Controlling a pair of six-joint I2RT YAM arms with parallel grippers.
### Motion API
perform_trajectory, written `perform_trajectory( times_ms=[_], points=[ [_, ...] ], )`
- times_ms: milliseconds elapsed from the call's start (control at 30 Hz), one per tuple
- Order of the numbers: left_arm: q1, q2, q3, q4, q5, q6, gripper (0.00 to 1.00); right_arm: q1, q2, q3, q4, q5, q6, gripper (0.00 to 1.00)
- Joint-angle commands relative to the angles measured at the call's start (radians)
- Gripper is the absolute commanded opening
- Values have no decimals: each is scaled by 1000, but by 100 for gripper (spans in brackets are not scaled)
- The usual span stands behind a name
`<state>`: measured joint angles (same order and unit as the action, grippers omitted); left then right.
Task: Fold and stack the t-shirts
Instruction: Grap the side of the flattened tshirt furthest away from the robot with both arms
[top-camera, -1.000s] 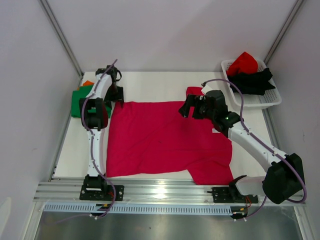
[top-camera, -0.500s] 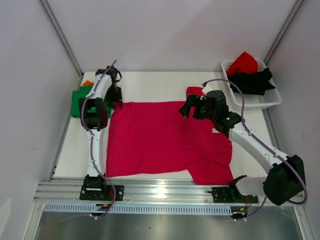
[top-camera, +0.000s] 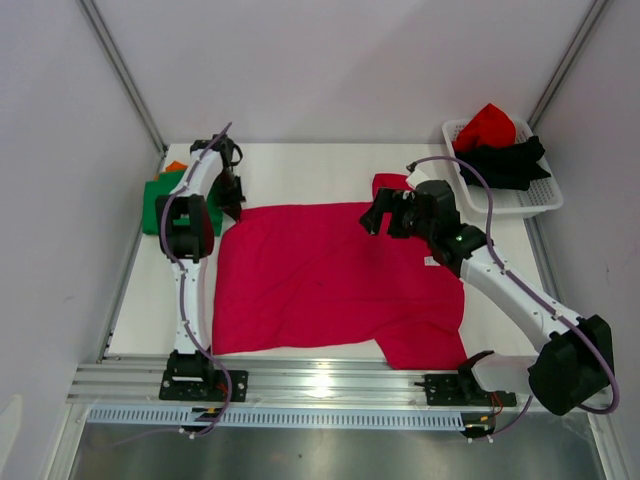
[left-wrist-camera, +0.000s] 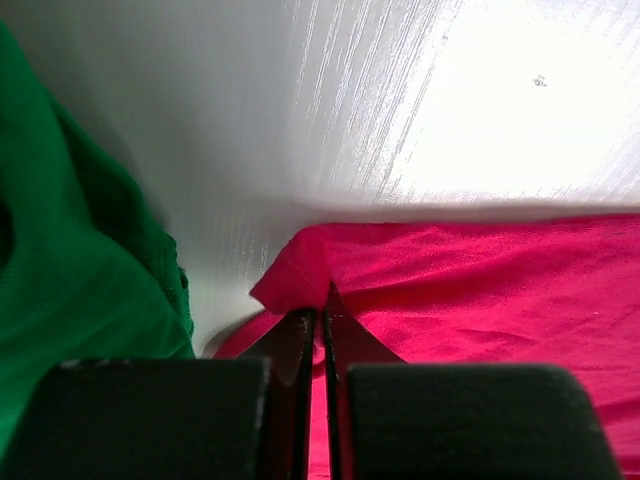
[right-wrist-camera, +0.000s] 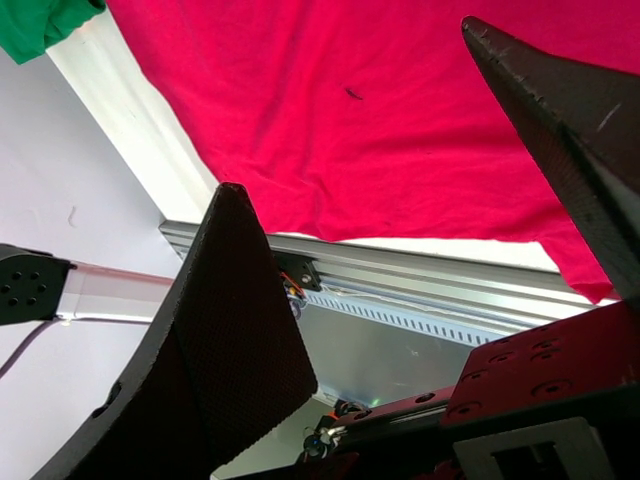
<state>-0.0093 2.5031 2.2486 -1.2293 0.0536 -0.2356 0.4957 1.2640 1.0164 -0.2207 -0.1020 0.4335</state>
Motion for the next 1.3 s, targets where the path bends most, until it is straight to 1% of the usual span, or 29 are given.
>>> perform_trajectory(
  times_ms=[0, 100, 267, 400, 600, 833, 1067, 1200, 1267],
  points=[
    [6, -21, -23, 17, 26, 5, 1, 4, -34, 39, 0, 15, -6, 94],
    [6, -21, -20, 17, 20, 5, 1, 4, -40, 34, -5, 21, -7, 93],
    [6, -61, -63, 36, -78, -10, 1, 4, -43, 28, -5, 30, -10, 94],
    [6, -117, -112, 71, -87, -21, 1, 6, -38, 16, 10, 33, -7, 94],
    [6, -177, -106, 74, -132, -33, 1, 7, -29, -10, 37, 44, -7, 93],
    [2, -228, -119, 93, -138, -31, 1, 12, -18, -19, 52, 45, -1, 93],
    [-32, -265, -149, 74, -173, -34, 1, 14, -25, -22, 49, 51, 1, 93],
    [-67, -320, -230, 99, -189, -34, 1, 15, -21, -25, 52, 51, 4, 93],
    [-81, -328, -242, 97, -205, -33, 1, 14, -20, -25, 53, 50, 5, 93]
  ],
)
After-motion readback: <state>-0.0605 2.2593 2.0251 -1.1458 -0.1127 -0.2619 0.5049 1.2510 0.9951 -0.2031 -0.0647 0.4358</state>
